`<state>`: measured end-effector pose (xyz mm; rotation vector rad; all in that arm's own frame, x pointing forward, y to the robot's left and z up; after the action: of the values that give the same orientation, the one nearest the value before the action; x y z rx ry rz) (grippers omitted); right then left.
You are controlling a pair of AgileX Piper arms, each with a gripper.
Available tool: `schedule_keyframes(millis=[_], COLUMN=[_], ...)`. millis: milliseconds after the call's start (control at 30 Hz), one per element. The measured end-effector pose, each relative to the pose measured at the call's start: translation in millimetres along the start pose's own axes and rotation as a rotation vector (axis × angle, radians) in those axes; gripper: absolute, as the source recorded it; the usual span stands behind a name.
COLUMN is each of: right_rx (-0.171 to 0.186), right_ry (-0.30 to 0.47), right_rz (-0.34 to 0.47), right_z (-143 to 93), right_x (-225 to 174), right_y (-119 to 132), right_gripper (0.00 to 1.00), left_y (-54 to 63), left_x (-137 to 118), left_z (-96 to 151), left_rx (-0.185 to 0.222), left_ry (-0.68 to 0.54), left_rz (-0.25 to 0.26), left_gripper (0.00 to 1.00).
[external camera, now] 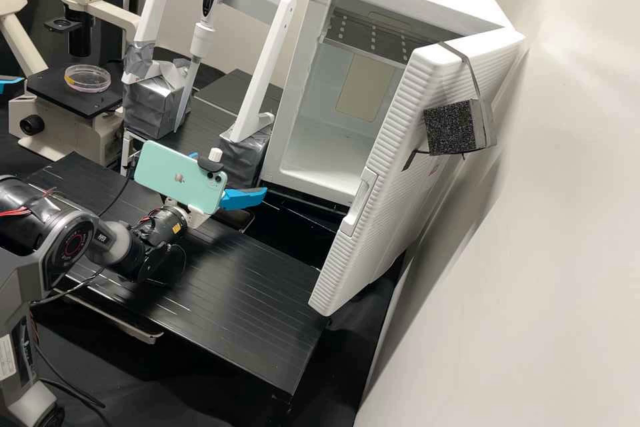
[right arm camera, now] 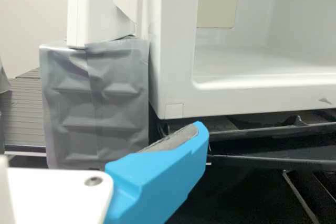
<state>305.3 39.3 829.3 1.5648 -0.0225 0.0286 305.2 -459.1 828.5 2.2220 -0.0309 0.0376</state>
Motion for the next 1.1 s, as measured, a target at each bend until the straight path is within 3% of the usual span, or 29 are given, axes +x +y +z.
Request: schedule_keyframes(millis=[300, 667, 833, 1100], right_rx=[0.000, -0.026, -0.046, -0.047], right_ry=[0.022, 0.215, 0.231, 0.225], right_rz=[0.013, -0.003, -0.025, -0.038], right_z=[-1, -41, -46, -44], right_x=[-12, -43, -44, -43], right_y=[-2, -15, -21, -25], right_gripper=[1.00, 1.00, 1.00, 1.00], left_y=[0.0, 0.0, 0.0, 0.0], left_x=[0, 0, 0, 0], left_z=[0, 0, 0, 0], left_rx=[0.000, 0.000, 0.000, 0.000], left_ry=[0.000, 0.000, 0.000, 0.000], left_rz=[0.000, 0.000, 0.000, 0.000], left_gripper=[1.00, 1.00, 1.00, 1.00])
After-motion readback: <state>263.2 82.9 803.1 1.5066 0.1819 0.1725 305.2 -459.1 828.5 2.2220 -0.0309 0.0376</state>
